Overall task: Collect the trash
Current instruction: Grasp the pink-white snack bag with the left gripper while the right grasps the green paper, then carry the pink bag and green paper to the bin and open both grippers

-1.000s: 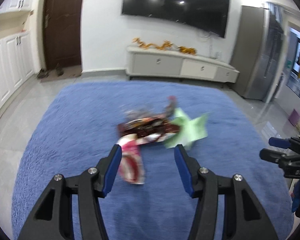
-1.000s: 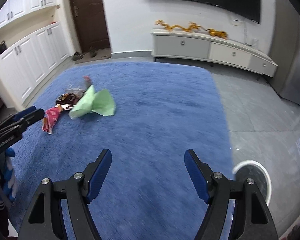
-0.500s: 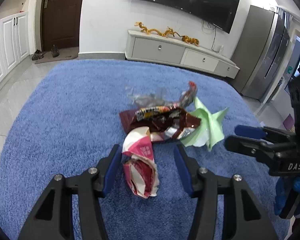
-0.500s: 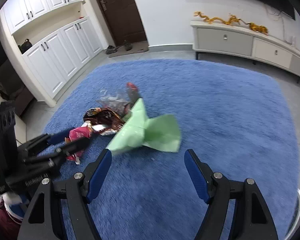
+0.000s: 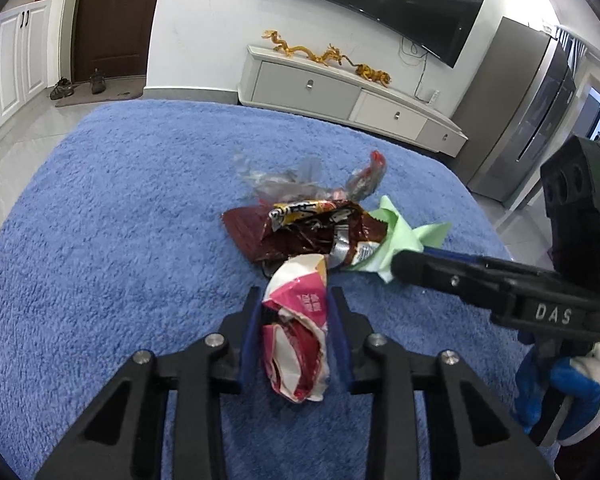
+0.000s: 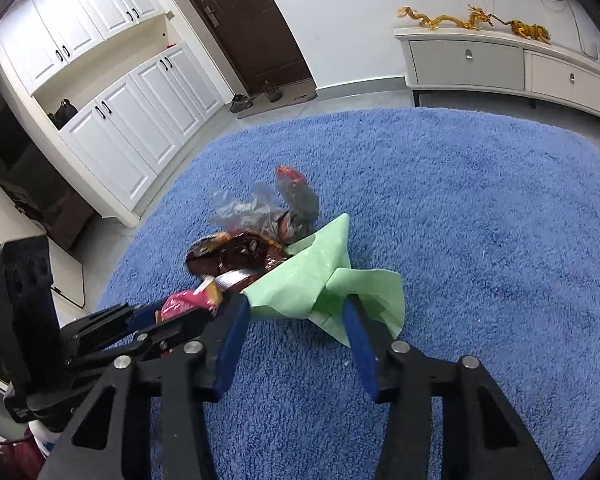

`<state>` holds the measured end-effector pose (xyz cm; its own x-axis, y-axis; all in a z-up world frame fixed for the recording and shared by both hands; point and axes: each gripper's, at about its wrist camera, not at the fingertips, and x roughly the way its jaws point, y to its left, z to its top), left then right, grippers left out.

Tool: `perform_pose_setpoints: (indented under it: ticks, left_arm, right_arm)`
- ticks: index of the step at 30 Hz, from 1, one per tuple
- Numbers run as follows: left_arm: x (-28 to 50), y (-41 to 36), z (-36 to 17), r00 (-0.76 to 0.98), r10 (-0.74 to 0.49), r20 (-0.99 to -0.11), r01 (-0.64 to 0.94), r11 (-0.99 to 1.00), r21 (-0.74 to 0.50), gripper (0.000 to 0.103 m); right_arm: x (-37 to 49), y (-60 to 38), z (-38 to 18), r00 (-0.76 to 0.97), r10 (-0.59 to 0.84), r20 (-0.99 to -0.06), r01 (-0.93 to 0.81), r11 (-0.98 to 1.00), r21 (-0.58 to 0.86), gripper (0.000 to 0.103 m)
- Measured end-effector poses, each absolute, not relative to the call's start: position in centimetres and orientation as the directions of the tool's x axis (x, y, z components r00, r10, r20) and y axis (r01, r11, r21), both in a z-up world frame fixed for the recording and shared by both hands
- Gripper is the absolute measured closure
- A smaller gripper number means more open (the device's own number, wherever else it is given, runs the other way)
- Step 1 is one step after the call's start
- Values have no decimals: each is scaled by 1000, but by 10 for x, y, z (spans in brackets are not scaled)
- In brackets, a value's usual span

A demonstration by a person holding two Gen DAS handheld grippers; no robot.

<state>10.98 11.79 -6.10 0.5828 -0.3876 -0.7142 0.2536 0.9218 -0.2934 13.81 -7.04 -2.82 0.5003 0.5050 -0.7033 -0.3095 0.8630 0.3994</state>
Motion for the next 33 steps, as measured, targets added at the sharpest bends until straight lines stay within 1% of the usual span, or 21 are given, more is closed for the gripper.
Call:
perform_pose_setpoints:
  ticks: [1,3,9,18,29,30,31,33]
  left_arm:
    - [110,116,-61,582,-389,-714,255,921,-294,73]
    - [109,111,-58,584,-389,-713,257,921,-293,73]
    - [111,98,-54,566,-440,-697,283,898,-337,73]
    - [90,68,-36,552,-492,-673,360,869,-340,73]
    - [68,22,-14,532,-535,-656,447,836,-319,73]
    - [68,16,-12,529,-541,-654,455,831,-319,73]
    - [67,9,-9,526,-546,-652,463,827,-318,73]
    - [69,-1,-3,524,-552,-648,481,820,-310,73]
  right_arm:
    - [136,-71,-26,502,508,-700,-313,861,401,67]
    - [132,-73,-22,510,514,-689,-322,857,402,71]
    - [119,-86,-19,516,535,-669,-326,845,424,75]
    - [81,-132,2,589,516,-623,-288,853,435,78]
    - [30,-199,17,682,429,-592,-185,885,428,78]
    - [26,-205,20,691,420,-588,-176,887,426,79]
    - [22,-211,23,701,411,-583,-167,889,425,83]
    - [12,-222,28,721,394,-570,-152,893,424,83]
